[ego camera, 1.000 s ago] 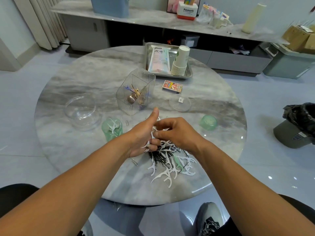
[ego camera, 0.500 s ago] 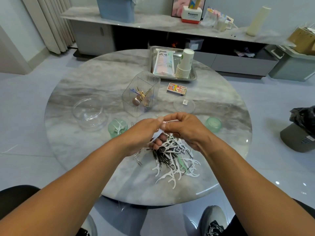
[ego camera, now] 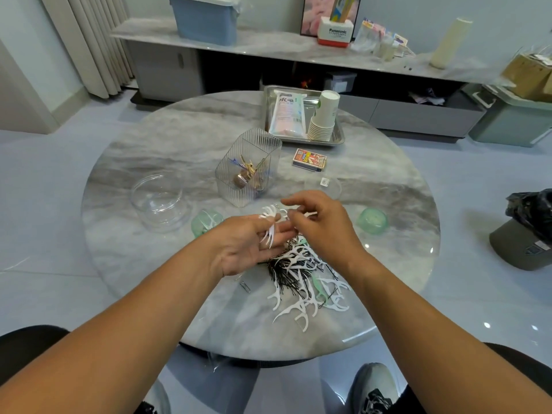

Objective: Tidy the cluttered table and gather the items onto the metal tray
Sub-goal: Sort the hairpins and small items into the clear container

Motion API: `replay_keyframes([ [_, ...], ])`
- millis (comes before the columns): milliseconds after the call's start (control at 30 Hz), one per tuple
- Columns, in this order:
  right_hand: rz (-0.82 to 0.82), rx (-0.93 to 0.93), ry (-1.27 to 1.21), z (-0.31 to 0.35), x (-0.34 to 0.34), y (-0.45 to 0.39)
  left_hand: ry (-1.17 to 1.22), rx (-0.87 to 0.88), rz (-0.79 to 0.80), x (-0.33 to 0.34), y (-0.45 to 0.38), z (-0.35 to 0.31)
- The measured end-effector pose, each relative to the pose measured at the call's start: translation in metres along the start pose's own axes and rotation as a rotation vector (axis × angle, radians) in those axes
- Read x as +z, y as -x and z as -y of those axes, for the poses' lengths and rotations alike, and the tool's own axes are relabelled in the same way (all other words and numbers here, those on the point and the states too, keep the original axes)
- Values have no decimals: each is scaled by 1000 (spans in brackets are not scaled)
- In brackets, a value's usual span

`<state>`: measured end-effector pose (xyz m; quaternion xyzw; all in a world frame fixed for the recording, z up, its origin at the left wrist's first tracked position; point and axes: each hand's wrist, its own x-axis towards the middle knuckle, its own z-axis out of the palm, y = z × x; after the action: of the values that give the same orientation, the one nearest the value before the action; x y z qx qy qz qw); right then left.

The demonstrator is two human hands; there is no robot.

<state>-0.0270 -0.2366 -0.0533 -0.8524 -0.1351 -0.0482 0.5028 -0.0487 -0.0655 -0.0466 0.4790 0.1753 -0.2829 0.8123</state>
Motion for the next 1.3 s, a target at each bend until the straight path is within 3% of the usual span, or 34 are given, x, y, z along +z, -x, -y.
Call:
replay_keyframes([
  [67, 63, -335, 244, 0, 1, 4, 104, -17, -32, -2, -2, -3],
  [133, 168, -518, 373, -2, 4, 8, 165, -42, -41, -3, -3, -4],
  [433, 227, -665, 518, -5, 8, 10, 43, -138, -25, 0, -1, -2],
  [567, 136, -694, 517, -2, 12, 13, -12, -135, -36, -1, 2, -3],
  [700, -108, -489, 267, 2, 11, 5, -82, -28, -108, -3, 7, -12],
  [833, -227, 10, -126, 1, -1, -6, -426, 408, -430, -17, 14, -33],
  [933, -241, 171, -319, -3, -3, -8, -713, 630, -627, -44, 17, -46],
  [1100, -249, 273, -417, -8, -1, -9, -1014, 367, -678, -78, 9, -35],
  [1233, -232, 335, -508, -6, -1, -9, -933, 258, -557, -89, -2, -12],
  [1300, -204, 352, -558, -3, 0, -7, -893, 279, -569, -93, -7, 0],
])
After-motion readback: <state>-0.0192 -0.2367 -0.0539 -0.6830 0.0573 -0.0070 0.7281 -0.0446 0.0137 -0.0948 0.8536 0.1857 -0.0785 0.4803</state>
